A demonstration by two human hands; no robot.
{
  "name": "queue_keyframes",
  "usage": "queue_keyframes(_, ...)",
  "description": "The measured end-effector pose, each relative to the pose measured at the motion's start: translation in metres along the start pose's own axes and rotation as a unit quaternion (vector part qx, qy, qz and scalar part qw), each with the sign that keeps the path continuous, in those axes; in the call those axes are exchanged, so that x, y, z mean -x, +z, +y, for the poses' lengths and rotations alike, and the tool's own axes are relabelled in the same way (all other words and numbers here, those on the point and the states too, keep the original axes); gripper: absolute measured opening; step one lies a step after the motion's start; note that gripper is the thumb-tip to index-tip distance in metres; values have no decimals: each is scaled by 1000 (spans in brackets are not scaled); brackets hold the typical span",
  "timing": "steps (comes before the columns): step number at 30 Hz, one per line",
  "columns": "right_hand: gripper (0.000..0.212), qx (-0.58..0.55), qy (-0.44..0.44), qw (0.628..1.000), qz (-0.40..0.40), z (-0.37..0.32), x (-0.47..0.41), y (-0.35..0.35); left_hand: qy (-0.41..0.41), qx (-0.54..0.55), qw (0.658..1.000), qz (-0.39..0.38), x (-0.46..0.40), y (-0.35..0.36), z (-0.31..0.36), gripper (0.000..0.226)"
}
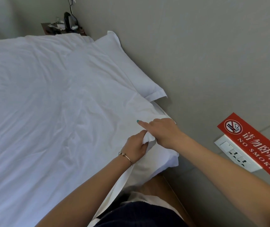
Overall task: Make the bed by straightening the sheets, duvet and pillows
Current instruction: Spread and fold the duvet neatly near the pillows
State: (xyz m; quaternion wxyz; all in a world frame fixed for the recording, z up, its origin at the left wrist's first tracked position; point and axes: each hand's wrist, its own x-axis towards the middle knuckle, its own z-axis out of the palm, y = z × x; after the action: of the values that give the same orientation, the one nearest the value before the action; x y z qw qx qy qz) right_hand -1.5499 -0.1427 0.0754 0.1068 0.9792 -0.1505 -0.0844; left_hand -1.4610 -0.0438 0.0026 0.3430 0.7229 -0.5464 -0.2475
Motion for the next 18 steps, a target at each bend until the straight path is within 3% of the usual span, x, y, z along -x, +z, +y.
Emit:
queue_keyframes(4, 35, -82, 68, 994, 23, 24, -12, -3, -61, -4, 997, 46, 13, 1, -17, 38)
queue_keyframes(9, 27, -148, 116, 973, 133, 49, -13, -3, -75, -75, 991, 87, 74, -34, -88, 49)
queue_keyframes(12, 27, -135, 142, 967, 160, 43, -23, -3, -99, -109, 982, 114, 114, -59, -114, 43)
queue_keyframes(15, 50, -23, 145, 965, 218, 12, -42, -2, -98, -114, 983, 103, 119, -75, -121, 39)
queue_keyframes(16, 64, -14, 106, 963, 248, -6, -45, 0, -94, -116, 984, 100, 115, -80, -120, 40)
queue_keyframes(18, 93, -7, -57, 966, 252, -49, -46, 7, -86, -127, 984, 96, 102, -90, -119, 49)
